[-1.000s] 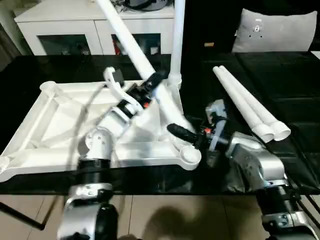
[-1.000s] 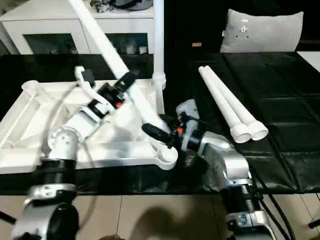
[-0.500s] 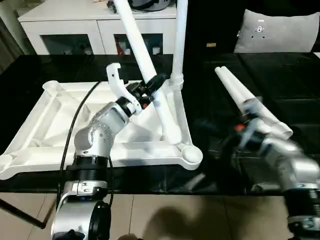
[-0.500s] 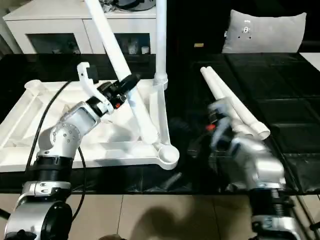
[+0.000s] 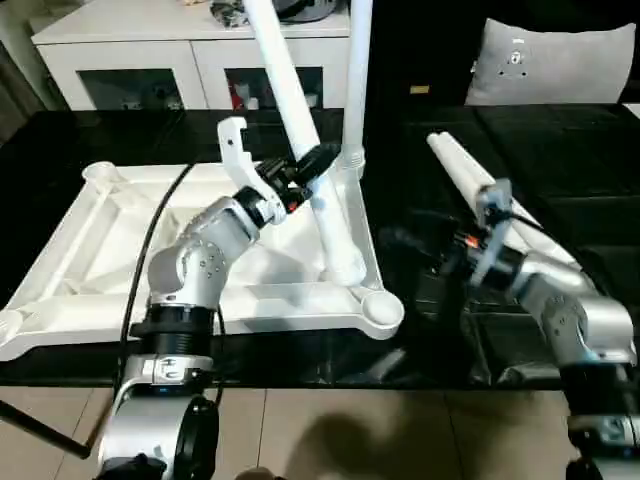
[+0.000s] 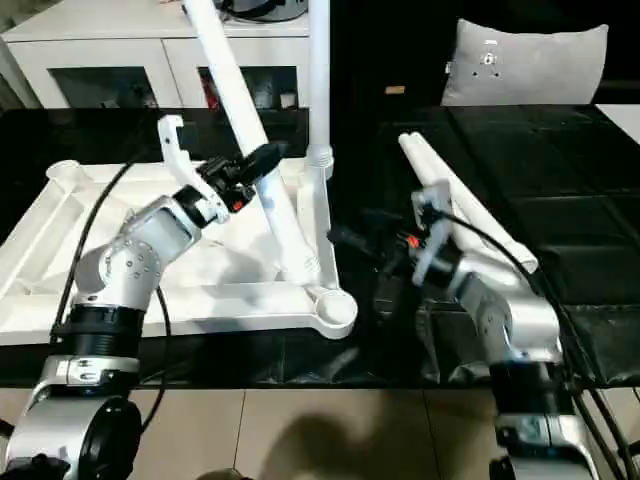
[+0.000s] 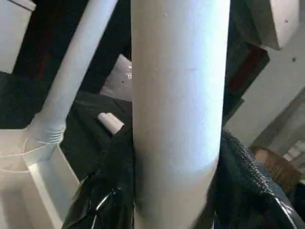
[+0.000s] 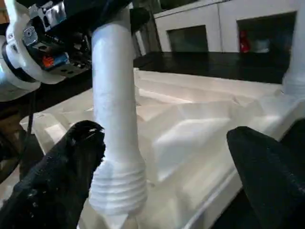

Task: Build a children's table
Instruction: Insert table leg to table base

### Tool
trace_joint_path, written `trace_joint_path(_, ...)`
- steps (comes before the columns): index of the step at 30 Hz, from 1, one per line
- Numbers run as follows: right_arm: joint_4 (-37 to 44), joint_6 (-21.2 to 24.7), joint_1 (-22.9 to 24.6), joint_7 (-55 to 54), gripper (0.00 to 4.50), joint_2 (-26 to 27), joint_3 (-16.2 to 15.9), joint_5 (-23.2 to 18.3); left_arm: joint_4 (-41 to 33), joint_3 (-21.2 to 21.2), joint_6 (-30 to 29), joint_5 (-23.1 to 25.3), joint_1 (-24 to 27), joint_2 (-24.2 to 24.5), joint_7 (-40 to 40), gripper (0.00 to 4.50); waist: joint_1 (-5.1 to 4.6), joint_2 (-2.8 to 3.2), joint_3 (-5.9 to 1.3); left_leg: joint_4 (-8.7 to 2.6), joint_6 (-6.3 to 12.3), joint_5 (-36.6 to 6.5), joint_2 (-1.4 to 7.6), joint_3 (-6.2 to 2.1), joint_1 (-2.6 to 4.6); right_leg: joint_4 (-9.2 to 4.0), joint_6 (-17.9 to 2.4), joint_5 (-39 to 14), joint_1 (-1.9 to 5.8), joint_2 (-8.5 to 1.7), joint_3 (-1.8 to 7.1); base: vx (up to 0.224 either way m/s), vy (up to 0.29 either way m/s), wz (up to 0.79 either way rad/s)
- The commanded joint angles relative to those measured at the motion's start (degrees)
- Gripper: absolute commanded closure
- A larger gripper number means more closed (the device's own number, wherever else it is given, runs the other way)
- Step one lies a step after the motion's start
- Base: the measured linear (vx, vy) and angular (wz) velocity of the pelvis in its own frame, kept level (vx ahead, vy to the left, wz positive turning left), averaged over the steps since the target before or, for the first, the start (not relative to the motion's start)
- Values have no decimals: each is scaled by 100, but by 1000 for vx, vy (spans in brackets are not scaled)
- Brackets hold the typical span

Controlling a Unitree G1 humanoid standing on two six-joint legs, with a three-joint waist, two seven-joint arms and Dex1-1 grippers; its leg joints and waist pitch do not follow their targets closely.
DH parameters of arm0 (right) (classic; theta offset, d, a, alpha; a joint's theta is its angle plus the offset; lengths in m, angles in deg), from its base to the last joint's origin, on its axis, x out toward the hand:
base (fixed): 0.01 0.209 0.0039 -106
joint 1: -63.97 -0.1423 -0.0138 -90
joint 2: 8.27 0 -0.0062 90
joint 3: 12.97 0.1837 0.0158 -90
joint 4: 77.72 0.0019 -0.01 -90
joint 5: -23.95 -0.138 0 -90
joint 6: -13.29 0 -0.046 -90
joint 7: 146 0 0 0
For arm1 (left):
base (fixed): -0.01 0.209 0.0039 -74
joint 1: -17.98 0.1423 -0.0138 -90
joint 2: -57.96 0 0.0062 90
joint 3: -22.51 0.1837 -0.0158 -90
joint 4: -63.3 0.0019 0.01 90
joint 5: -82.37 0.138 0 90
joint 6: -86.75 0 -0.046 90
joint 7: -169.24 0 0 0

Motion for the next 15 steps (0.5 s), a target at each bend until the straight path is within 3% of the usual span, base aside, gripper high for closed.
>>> trace_joint_path(1, -45, 56, -95, 75, 0, -42, -48, -46, -247, 67, -135, -101, -127, 79, -170, 267, 35, -130, -419, -317, 750, 135, 289, -106, 34, -370, -1241, -198, 397, -413, 345, 0, 0, 0)
trace_joint_path(7, -179, 188, -275, 528, 0, -130, -235, -86, -519, 250, -653, -524, -104, 213, -851, 267, 118, -103, -419, -310, 752, 141, 303, -96, 51, -352, -1340, -132, 382, -407, 349, 0, 0, 0)
trace_joint_path(11, -338, 551, -514, 1228, 0, -209, -228, -501, -766, 417, -1089, -916, -234, 425, -1686, 267, 160, -94, -417, -321, 682, -7, 314, -97, 48, -356, -1315, -281, 391, -405, 349, 0, 0, 0)
trace_joint_path(15, -351, 704, -615, 1659, 36, -297, -299, -638, -944, 455, -1334, -1221, -320, 525, -2155, 267, 171, -103, -423, -304, 737, 99, 311, -94, 45, -332, -1389, -106, 384, -405, 347, 0, 0, 0)
